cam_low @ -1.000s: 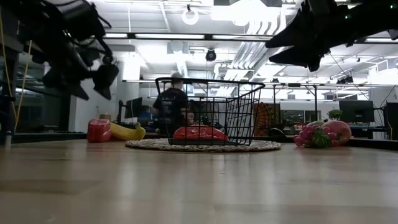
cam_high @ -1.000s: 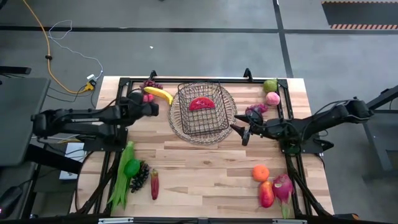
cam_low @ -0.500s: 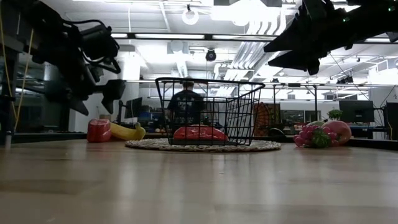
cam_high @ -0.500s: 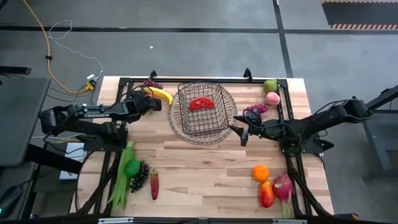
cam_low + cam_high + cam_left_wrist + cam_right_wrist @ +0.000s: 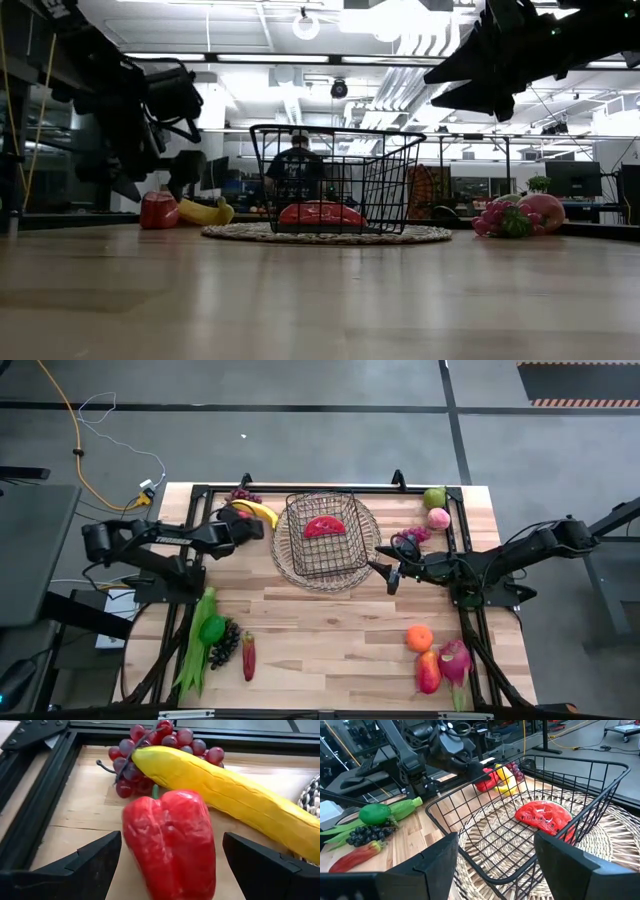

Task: Build produce basket
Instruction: Put the red bell pepper into the black wire basket

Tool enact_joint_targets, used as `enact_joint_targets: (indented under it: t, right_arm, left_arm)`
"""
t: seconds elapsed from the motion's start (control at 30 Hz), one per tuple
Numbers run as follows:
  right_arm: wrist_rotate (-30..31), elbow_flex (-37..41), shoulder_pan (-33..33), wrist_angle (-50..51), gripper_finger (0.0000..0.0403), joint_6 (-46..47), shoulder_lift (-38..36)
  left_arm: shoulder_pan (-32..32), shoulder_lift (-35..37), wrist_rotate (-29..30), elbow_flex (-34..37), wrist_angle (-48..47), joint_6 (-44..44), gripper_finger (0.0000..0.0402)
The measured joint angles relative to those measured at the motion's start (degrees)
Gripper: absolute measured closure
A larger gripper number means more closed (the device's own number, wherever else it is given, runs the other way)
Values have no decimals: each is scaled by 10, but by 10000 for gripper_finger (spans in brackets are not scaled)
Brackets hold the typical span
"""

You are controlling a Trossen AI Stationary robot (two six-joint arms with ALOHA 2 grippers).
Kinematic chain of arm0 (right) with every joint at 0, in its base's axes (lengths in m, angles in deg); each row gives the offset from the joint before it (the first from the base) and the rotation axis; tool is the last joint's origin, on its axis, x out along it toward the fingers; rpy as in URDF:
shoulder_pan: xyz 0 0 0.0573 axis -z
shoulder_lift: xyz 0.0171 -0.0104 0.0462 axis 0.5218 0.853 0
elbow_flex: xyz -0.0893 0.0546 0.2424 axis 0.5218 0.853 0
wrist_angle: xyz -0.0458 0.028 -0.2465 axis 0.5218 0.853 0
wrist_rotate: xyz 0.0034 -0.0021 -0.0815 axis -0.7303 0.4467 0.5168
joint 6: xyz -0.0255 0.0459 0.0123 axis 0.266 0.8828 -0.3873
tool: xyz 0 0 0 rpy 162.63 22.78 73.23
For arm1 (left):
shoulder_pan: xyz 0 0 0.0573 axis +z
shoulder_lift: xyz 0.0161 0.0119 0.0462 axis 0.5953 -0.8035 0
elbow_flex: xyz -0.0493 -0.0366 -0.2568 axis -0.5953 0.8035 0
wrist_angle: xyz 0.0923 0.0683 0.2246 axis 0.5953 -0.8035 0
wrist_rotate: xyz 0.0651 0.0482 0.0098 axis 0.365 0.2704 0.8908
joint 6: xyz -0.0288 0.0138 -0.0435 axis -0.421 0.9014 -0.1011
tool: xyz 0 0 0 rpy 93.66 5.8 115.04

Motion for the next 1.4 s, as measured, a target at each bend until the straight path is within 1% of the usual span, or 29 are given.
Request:
enact_joint_targets:
  t: [0.23, 0.37, 0.5, 0.63, 0.9, 1.0, 1.1, 1.27, 1.4]
  right_arm:
    - [0, 0, 0, 0, 151, 5, 0]
    - [0, 0, 0, 0, 151, 6, 0]
    - [0, 0, 0, 0, 151, 7, 0]
    - [0, 0, 0, 0, 151, 11, 0]
    - [0, 0, 0, 0, 151, 15, 0]
    - [0, 0, 0, 0, 151, 15, 0]
    - [0, 0, 0, 0, 151, 15, 0]
    - [0, 0, 0, 1, 151, 14, 0]
    - [0, 0, 0, 1, 151, 12, 0]
  left_arm:
    - [0, -62, 24, 0, 25, -28, 62]
    - [0, -77, 31, 0, 31, -30, 65]
    - [0, -83, 34, 0, 32, -30, 78]
    - [0, -83, 36, 0, 32, -29, 103]
    - [-1, -82, 39, 0, 31, -21, 179]
    - [-1, -68, 33, 0, 30, 15, 191]
    - [-1, -35, 15, 0, 29, 52, 189]
    - [-19, 49, -9, -5, 27, 125, 181]
    - [-54, 127, -20, -22, 29, 202, 180]
